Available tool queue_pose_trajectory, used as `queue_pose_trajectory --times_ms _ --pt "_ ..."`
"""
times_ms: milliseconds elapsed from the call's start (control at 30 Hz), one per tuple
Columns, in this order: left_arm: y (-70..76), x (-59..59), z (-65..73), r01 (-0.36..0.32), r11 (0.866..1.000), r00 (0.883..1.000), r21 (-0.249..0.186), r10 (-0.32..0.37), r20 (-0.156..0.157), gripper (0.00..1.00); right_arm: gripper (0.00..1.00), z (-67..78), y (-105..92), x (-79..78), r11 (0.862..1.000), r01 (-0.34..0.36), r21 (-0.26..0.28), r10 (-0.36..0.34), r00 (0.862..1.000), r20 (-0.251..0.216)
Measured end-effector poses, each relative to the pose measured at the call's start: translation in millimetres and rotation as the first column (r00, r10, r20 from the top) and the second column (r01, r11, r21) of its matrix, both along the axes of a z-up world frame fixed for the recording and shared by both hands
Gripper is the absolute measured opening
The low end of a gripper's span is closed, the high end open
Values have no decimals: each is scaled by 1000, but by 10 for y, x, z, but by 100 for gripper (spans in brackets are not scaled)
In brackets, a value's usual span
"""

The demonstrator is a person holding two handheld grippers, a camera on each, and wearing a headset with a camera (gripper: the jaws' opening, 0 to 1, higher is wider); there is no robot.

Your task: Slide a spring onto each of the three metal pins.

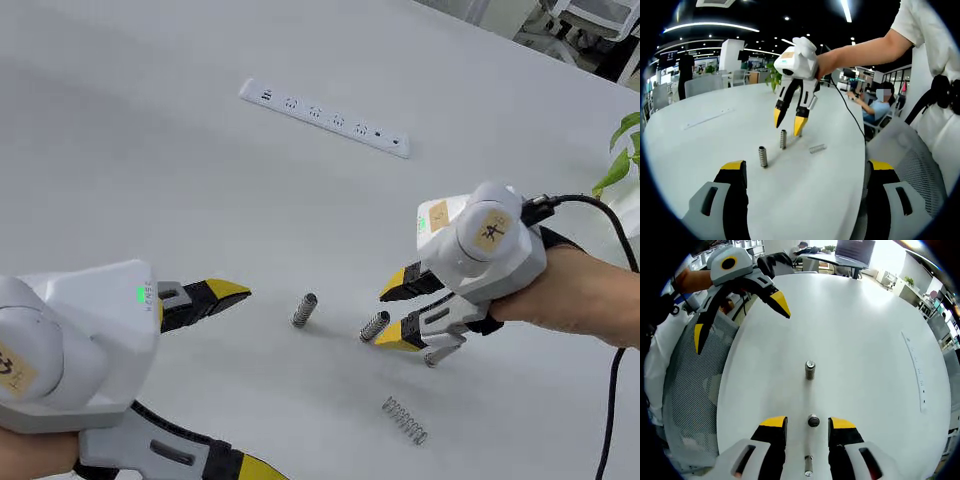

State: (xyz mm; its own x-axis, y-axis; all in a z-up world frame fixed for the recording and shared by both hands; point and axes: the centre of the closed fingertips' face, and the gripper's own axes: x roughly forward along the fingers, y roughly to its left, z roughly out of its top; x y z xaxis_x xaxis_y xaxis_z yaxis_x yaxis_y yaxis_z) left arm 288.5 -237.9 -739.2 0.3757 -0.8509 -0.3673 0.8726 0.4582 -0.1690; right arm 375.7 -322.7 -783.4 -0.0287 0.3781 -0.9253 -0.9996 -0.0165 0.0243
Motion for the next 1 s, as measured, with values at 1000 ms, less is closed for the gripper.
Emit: queue_pose_trajectory --times_ms 1000 --pt "3 -8 202 24 996 999 90 -27 31 99 52 646 -515 -363 925 227 306 -248 968 29"
